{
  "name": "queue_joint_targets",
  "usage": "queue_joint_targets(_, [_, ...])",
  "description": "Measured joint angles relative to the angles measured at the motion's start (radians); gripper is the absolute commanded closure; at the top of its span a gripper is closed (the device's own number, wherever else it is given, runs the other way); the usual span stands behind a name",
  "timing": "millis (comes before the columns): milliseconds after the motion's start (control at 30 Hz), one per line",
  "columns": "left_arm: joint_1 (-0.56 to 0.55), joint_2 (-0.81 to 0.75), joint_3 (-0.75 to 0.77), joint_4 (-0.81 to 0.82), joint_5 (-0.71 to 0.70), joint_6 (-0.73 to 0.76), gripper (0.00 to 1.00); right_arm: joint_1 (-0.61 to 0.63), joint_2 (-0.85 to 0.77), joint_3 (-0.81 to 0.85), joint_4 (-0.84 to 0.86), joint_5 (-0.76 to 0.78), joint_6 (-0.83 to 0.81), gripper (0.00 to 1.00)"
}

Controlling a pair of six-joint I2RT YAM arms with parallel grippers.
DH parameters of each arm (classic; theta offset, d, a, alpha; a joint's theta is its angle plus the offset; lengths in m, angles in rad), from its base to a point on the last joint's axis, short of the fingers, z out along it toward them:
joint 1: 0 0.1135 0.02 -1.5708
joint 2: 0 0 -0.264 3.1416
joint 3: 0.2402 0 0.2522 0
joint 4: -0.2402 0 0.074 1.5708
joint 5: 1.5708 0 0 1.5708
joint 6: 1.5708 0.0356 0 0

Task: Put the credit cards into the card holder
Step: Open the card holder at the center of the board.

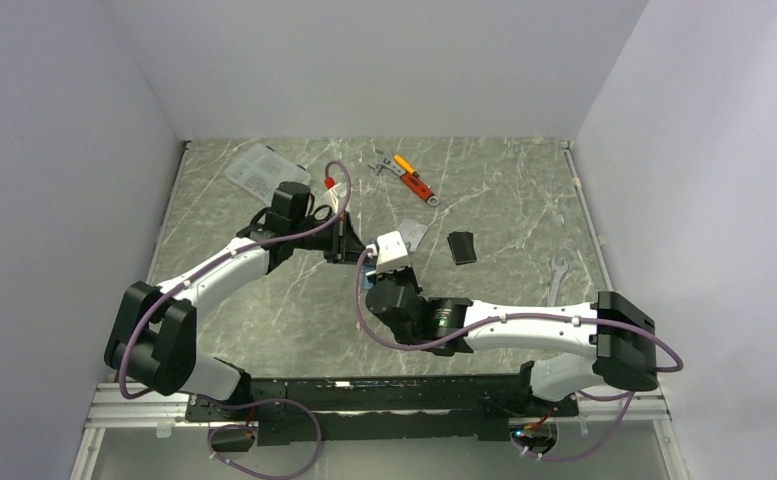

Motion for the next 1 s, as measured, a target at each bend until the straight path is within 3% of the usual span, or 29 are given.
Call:
queue_joint_targets(433, [0.018, -0.003, -0.024, -0.032, 0.041, 0.0, 1.0, -0.124, -0.084, -0.027, -0.087, 0.069, 0.139, 0.98])
queue_joint_targets(500, [0.019, -0.003, -0.024, -0.041, 0.04, 0.0, 1.0, -0.123, -0.1, -0.028, -0.102, 0.054, 0.155, 0.71])
queue_joint_targets(567, [0.02, -0.003, -0.027, -0.043, 0.039, 0.001, 1.0, -0.122, -0.121, -0.032, -0.114, 0.025, 0.175, 0.5])
queue_joint_targets(600, [0.02, -0.003, -0.031, -0.042, 0.037, 0.002, 1.0, -0.123, -0.134, -0.036, -0.124, 0.006, 0.188, 0.45])
queue_joint_targets(767, [0.022, 0.003, -0.064, -0.039, 0.005, 0.001, 1.0, -0.147, -0.182, -0.039, -0.211, -0.113, 0.278, 0.31])
queue_joint_targets(1000, [0.021, 0.037, -0.131, 0.008, -0.06, -0.003, 1.0, -0.323, -0.2, -0.082, -0.299, -0.373, 0.439, 0.2])
